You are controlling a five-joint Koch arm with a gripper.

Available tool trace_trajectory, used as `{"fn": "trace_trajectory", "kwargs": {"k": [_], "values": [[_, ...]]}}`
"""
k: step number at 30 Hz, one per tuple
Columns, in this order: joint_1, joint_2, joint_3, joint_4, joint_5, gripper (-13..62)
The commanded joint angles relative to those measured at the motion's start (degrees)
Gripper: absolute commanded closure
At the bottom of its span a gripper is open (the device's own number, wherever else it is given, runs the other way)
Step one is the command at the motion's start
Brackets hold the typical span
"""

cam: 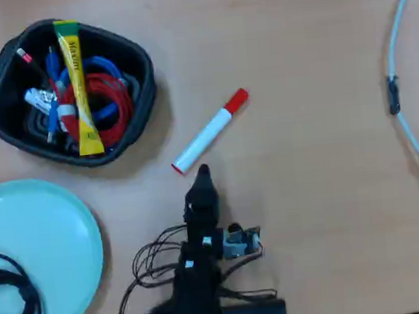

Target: Pick up the red pen and put it in the black bowl

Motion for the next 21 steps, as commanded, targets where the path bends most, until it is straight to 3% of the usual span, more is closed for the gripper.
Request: {"fn": "trace_trajectory", "kwargs": {"k": [1, 21], "values": [[2.5, 4.9, 1.5, 3.1, -0.8, -3.6], [1.8, 5.0, -3.3, 6.8, -1.1, -3.6]]}}
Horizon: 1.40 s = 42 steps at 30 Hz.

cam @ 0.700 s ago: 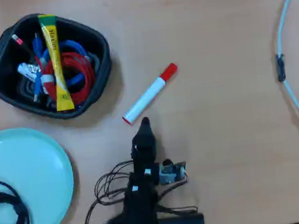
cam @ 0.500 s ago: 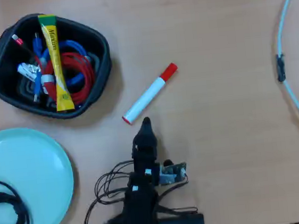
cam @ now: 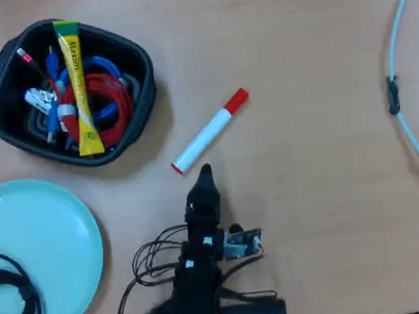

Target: Pick up the red pen and put it in the black bowl

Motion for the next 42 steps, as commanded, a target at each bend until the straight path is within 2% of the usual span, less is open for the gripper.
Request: {"fn": "trace_trajectory", "kwargs": {"k": [1, 13, 22, 31, 36, 42], "values": [[-0.5, 4.9, -2.4, 8.1, -1.0, -3.6], [-7.6, 4.6, -40.0, 58.4, -7.6, -3.6], [-10.4, -16.3, -67.9, 77.0, -7.2, -3.6], [-12.3, -29.9, -87.4, 84.3, -9.1, -3.7], [-12.4, -37.3, -93.7, 87.3, -18.0, -3.7], [-9.3, -38.1, -94.7, 87.5, -37.6, -3.7]]}}
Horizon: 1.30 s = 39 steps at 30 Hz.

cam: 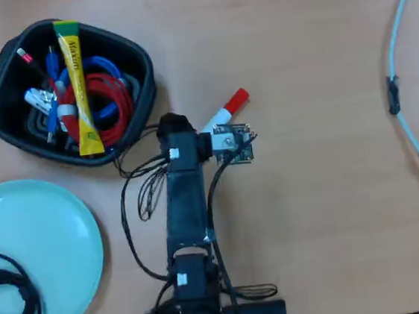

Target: Pick up the red pen and put it in the black bowl

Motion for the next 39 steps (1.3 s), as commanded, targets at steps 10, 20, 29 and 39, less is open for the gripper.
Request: {"fn": "trace_trajectory", "kwargs": {"k": [10, 20, 29, 39], "values": [[5.4, -14.9, -14.9, 1.4, -25.5, -3.6], [8.7, -23.8, -19.1, 3.0, -26.4, -3.5], [8.5, -32.0, -19.3, 3.1, -26.3, -3.4], [7.7, -33.7, -19.5, 5.4, -25.1, 8.3]]}}
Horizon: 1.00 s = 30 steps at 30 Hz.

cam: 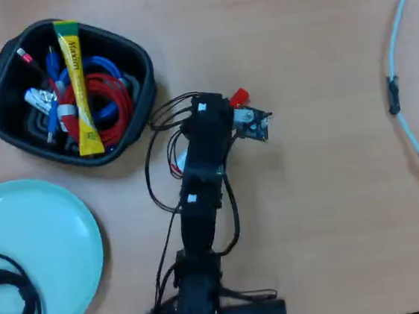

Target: Pick up the red pen and put it in the black bowl

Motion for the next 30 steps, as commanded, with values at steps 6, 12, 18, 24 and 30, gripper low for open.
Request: {"fn": "trace_trajectory", "kwargs": {"k": [6, 12, 18, 24, 30], "values": [[-1.2, -1.1, -3.3, 2.9, -0.5, 30.8], [-2.5, -1.2, -3.3, 3.8, 0.4, 59.1], [-2.5, -1.2, -3.3, 3.7, 9.1, 55.4], [-2.4, -2.6, -3.3, 3.6, 16.7, 55.5], [-2.3, -2.4, -3.3, 4.4, 26.2, 55.5]]}}
